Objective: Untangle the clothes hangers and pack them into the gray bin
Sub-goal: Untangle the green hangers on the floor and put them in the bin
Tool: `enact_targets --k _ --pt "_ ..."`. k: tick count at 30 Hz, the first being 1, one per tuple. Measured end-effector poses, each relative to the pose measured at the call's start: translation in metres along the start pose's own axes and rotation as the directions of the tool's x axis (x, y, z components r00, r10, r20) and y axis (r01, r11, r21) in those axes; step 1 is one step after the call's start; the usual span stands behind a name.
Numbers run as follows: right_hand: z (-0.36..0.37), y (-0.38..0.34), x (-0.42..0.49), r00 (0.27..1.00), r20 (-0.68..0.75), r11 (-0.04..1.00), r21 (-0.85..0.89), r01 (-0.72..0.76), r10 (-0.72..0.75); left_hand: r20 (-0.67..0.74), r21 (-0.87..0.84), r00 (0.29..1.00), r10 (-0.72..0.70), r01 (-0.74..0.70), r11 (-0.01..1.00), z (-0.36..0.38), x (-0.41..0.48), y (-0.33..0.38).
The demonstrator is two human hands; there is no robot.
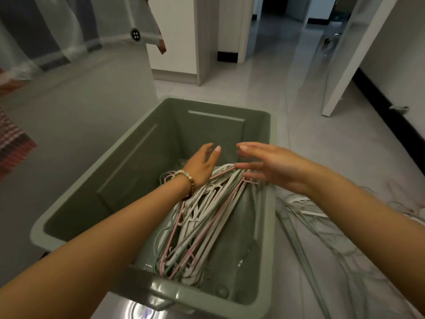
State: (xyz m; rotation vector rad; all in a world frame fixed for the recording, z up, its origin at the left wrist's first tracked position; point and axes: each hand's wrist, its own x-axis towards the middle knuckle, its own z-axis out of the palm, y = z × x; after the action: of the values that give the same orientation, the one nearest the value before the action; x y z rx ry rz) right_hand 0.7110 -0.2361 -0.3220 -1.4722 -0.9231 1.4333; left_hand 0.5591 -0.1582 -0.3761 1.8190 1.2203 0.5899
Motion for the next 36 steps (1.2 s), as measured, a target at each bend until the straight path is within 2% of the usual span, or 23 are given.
enact_targets --k 5,8,12,14,17,19,21,24,27,31,34,36 --pt "-0.109 0.018 -0.049 0.984 -0.169 0.998 0.017 0.065 -0.061 0.053 0.118 0.985 0.166 -0.171 0.978 0.037 -0.005 0.061" --pt "-0.167 0.066 -0.074 0.949 -0.314 1.000 -0.013 -0.015 0.010 0.104 0.085 0.969 0.224 -0.233 0.969 0.080 -0.006 0.093" --pt "-0.223 0.139 -0.110 0.897 -0.420 0.988 -0.004 -0.157 0.140 0.203 0.027 0.951 0.232 -0.242 0.970 0.157 -0.011 0.118" --pt "-0.244 0.168 -0.126 0.869 -0.463 0.971 -0.067 -0.231 0.175 0.224 -0.023 0.960 0.168 -0.168 0.986 0.199 -0.016 0.116" --pt "-0.265 0.206 -0.141 0.853 -0.490 0.931 -0.197 -0.308 0.179 0.312 -0.019 0.947 -0.071 0.081 0.997 0.260 -0.031 0.089" --pt "-0.276 0.230 -0.143 0.855 -0.496 0.910 -0.267 -0.318 0.153 0.373 0.019 0.890 -0.261 0.274 0.962 0.290 -0.044 0.060" --pt "-0.281 0.251 -0.140 0.861 -0.482 0.884 -0.317 -0.343 0.161 0.373 0.061 0.826 -0.422 0.432 0.900 0.310 -0.051 0.030" --pt "-0.286 0.281 -0.136 0.872 -0.445 0.808 -0.428 -0.406 0.202 0.368 0.060 0.708 -0.603 0.629 0.775 0.328 -0.055 -0.003" --pt "-0.277 0.303 -0.135 0.888 -0.398 0.783 -0.468 -0.411 0.228 0.420 -0.035 0.638 -0.645 0.722 0.691 0.347 -0.063 -0.016" --pt "-0.272 0.311 -0.131 0.909 -0.390 0.781 -0.517 -0.350 0.149 0.401 -0.175 0.644 -0.652 0.752 0.635 0.369 -0.071 -0.028" --pt "-0.276 0.308 -0.129 0.905 -0.408 0.812 -0.483 -0.327 0.122 0.469 -0.328 0.616 -0.632 0.787 0.523 0.375 -0.076 -0.034" --pt "-0.276 0.307 -0.128 0.909 -0.402 0.810 -0.493 -0.317 0.111 0.479 -0.372 0.663 -0.575 0.747 0.551 0.379 -0.079 -0.035"
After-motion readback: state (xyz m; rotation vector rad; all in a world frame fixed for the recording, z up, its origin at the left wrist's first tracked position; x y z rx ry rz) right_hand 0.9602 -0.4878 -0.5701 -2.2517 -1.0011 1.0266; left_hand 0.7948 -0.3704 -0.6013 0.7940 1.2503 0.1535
